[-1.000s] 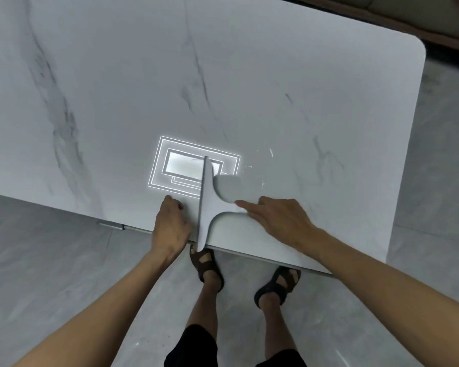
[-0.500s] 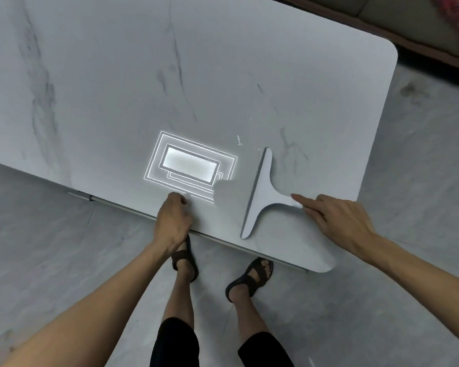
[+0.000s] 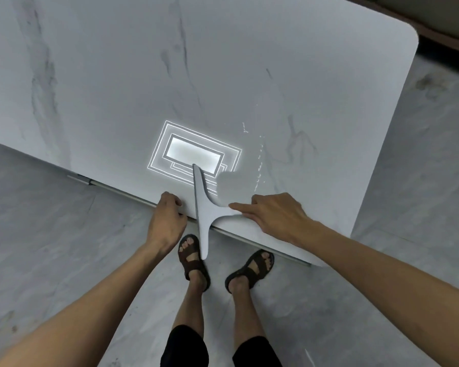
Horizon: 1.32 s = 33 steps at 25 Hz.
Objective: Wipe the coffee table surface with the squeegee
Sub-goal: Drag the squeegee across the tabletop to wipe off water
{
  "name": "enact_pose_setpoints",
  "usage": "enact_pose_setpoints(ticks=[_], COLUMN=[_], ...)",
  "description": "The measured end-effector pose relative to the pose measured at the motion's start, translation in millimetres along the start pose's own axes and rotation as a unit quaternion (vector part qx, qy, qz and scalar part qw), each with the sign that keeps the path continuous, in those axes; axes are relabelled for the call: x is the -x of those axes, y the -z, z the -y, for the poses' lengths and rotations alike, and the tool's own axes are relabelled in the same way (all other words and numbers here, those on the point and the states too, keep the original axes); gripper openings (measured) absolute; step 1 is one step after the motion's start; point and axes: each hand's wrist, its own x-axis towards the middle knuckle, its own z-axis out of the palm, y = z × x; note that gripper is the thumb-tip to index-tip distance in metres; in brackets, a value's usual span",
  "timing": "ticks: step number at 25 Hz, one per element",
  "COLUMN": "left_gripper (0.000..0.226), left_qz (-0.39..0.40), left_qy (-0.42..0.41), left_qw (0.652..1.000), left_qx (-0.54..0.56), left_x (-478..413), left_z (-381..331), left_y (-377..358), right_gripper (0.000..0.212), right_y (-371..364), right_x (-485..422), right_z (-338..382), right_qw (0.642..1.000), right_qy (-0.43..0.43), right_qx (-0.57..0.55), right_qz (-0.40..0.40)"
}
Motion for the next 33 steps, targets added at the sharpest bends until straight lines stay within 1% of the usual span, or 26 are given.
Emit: enact_pose_setpoints(ticks=[2, 3, 6, 11, 12, 14, 17, 19, 21, 24, 26, 28, 30, 31, 32, 33], left_gripper=[0.026, 0.024, 0.018, 0.030, 0.033, 0.037, 0.034, 0.028, 0.021, 0.016, 0.019, 0.027, 0.029, 0.028, 0.031, 0.034], left_qz=[0.024, 0.033, 0.045, 0.081, 0.083, 0.079, 0.059, 0.054, 0.047, 0.032, 0.038, 0.044, 0.042, 0.046, 0.058, 0.073], left_qy=[-0.046, -0.056, -0.051, -0.057, -0.057, -0.054, -0.030, -0.020, -0.034, -0.068, -0.090, -0.117, -0.135, -0.147, -0.153, -0.147], left_qw=[0.998, 0.997, 0.996, 0.992, 0.992, 0.994, 0.997, 0.998, 0.998, 0.997, 0.995, 0.991, 0.985, 0.977, 0.969, 0.965], left_qx=[-0.032, -0.043, -0.057, -0.076, -0.071, -0.052, -0.026, -0.014, 0.000, 0.002, -0.013, -0.052, -0.102, -0.147, -0.188, -0.205], left_x=[2.3, 3.2, 4.2, 2.3, 0.7, -4.0, -23.3, -44.2, -70.5, -116.0, -146.3, -170.5, -184.6, -191.2, -195.0, -197.2], left_z=[-9.6, -16.1, -35.8, -62.9, -67.6, -75.8, -87.4, -95.5, -105.6, -123.2, -129.9, -131.8, -130.8, -131.1, -131.7, -132.6], left_y=[-7.3, -10.6, -15.9, -10.8, -6.5, 3.3, 25.0, 40.3, 49.9, 53.8, 53.0, 52.6, 50.8, 49.6, 48.2, 46.9], right_gripper=[0.040, 0.039, 0.038, 0.039, 0.040, 0.042, 0.043, 0.043, 0.043, 0.037, 0.036, 0.042, 0.040, 0.037, 0.038, 0.043], right_y=[-1.1, -0.1, 6.1, 32.9, 43.0, 65.8, 103.7, 126.6, 150.7, 187.0, 207.5, 222.4, 226.1, 225.2, 221.6, 214.9], right_x=[30.0, 47.0, 91.7, 144.7, 147.5, 141.1, 96.6, 47.6, -7.7, -88.5, -140.1, -180.6, -202.2, -208.1, -208.1, -202.2], right_z=[-25.3, -37.7, -67.5, -96.1, -97.8, -99.2, -107.7, -126.1, -153.9, -201.2, -231.1, -252.5, -265.3, -266.9, -265.6, -261.0], right_qw=[0.999, 0.998, 0.994, 0.983, 0.982, 0.979, 0.965, 0.947, 0.920, 0.870, 0.839, 0.814, 0.804, 0.802, 0.807, 0.822], right_qy=[-0.039, -0.061, -0.111, -0.176, -0.183, -0.201, -0.253, -0.300, -0.344, -0.414, -0.452, -0.478, -0.493, -0.497, -0.495, -0.487], right_qx=[-0.005, -0.004, 0.000, 0.044, 0.042, 0.028, -0.007, -0.075, -0.149, -0.206, -0.237, -0.265, -0.273, -0.275, -0.265, -0.238], right_qz=[0.001, 0.004, 0.003, 0.029, 0.028, 0.000, -0.061, -0.085, -0.115, -0.170, -0.188, -0.194, -0.189, -0.187, -0.182, -0.174])
